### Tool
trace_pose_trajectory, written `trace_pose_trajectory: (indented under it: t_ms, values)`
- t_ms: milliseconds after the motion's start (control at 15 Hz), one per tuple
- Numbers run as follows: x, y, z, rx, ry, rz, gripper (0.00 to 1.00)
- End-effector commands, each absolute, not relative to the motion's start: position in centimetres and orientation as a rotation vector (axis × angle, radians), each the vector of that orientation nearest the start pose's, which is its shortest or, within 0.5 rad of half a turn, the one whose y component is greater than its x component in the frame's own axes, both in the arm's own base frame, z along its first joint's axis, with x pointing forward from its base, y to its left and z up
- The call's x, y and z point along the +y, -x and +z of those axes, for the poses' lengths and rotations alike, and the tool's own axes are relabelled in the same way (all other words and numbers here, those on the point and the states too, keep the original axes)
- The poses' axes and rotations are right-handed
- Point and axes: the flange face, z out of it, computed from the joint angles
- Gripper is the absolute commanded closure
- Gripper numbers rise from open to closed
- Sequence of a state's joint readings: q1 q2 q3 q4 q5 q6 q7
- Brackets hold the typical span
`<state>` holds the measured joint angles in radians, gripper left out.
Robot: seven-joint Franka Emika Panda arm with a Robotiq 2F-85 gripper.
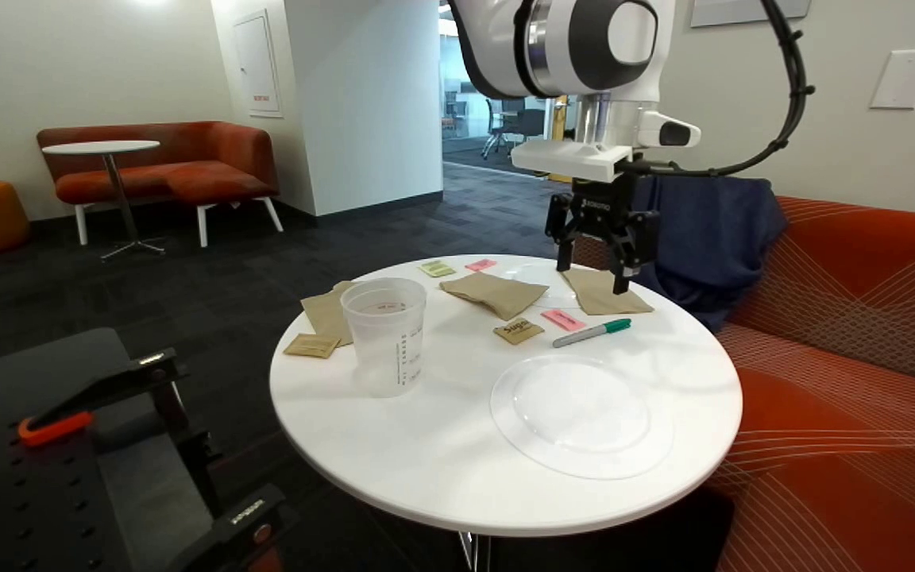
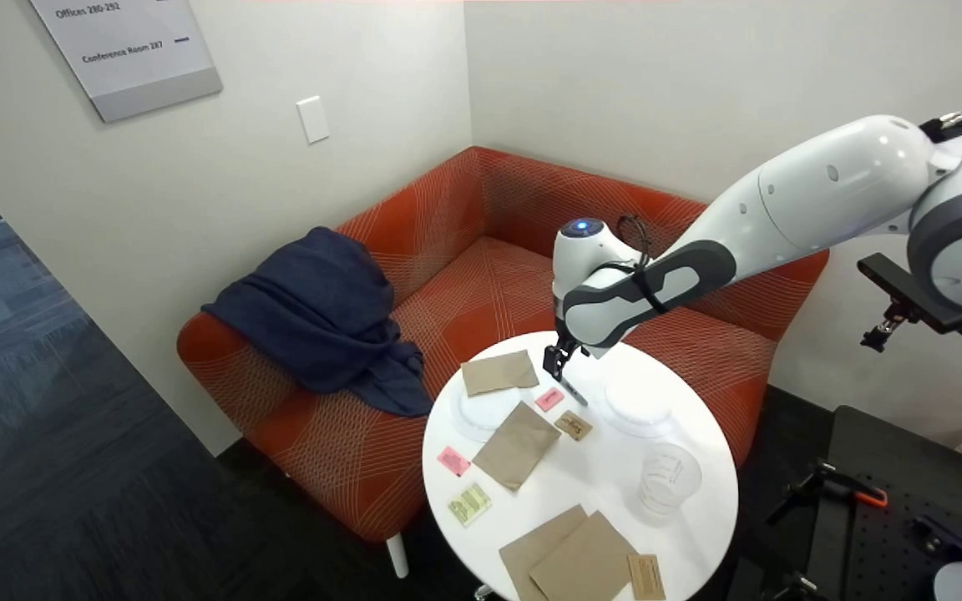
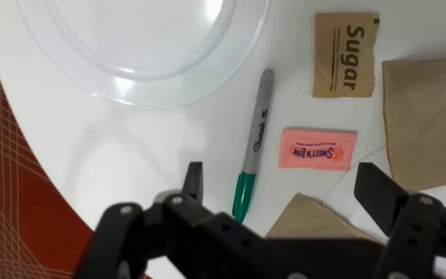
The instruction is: Put the pen in the cup
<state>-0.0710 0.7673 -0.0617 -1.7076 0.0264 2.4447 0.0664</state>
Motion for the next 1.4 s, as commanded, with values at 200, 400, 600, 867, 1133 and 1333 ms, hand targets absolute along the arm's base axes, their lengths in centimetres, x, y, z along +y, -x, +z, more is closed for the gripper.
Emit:
trace_pose_trajectory:
  t_ms: [200, 400, 600, 867, 1133, 1333]
  values:
    - [-9.2, -66.3, 12.8, 0.368, 3.131, 0.009, 0.0]
    - [-9.6, -66.4, 12.1, 0.385, 3.127, -0.013, 0.0]
    - [-9.9, -66.6, 11.4, 0.402, 3.119, -0.057, 0.0]
    - [-10.0, -66.7, 10.2, 0.431, 3.11, -0.065, 0.0]
    - [-10.0, -66.9, 9.4, 0.438, 3.113, -0.062, 0.0]
    - [-10.1, -67.2, 9.0, 0.44, 3.114, -0.061, 0.0]
